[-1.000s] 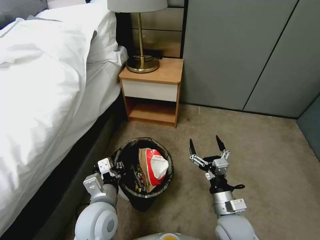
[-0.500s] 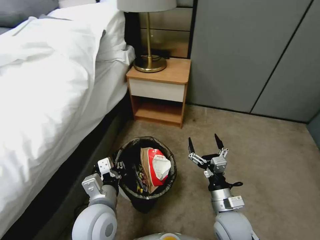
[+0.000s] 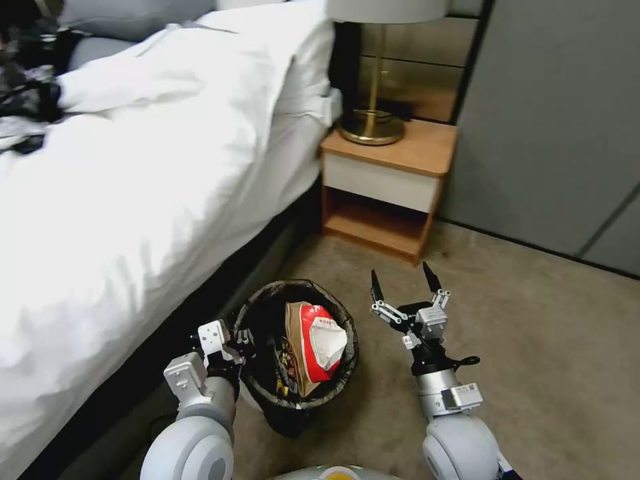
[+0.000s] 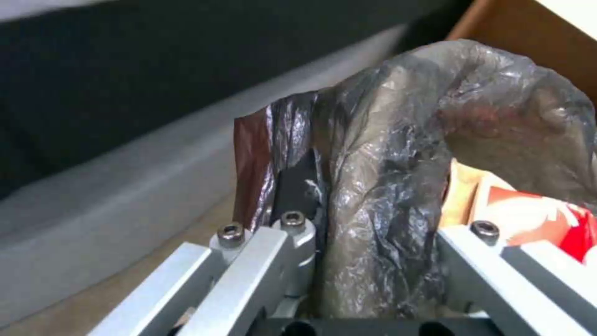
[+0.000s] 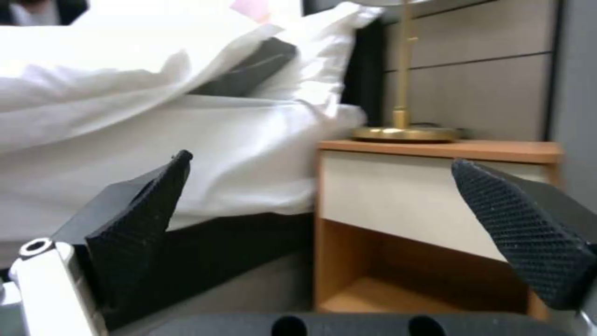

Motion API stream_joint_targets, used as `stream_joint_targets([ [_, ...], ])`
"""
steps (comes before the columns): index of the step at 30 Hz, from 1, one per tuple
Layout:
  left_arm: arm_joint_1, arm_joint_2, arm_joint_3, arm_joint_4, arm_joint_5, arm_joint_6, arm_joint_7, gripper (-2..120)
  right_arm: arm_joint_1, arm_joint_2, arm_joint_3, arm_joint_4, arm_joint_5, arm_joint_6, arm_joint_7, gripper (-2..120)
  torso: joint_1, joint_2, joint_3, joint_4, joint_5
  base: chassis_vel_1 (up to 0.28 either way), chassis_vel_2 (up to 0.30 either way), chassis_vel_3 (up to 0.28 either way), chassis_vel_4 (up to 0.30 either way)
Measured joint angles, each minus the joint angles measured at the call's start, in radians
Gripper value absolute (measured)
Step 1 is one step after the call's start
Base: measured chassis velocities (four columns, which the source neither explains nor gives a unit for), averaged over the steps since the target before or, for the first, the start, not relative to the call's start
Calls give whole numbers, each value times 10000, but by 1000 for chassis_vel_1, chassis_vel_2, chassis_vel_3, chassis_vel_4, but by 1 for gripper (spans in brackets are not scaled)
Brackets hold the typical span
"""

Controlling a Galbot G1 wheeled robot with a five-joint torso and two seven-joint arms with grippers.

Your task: Pick up the trash bin, then pick up the garbage from the floor and place it into the trash bin.

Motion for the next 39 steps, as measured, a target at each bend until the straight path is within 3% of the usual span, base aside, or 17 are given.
stream_joint_targets([
  [20,-32,-27,116,129,96,-113,66,91,182,104,-290,-127,-63,-91,-207,100,0,0,0,2,-1,104,111,113,114],
  [39,125,13,110,-20,262,-254,111,91,283,23,-373,-150,49,-92,-238,100,0,1,0,-1,0,0,0,0,0],
])
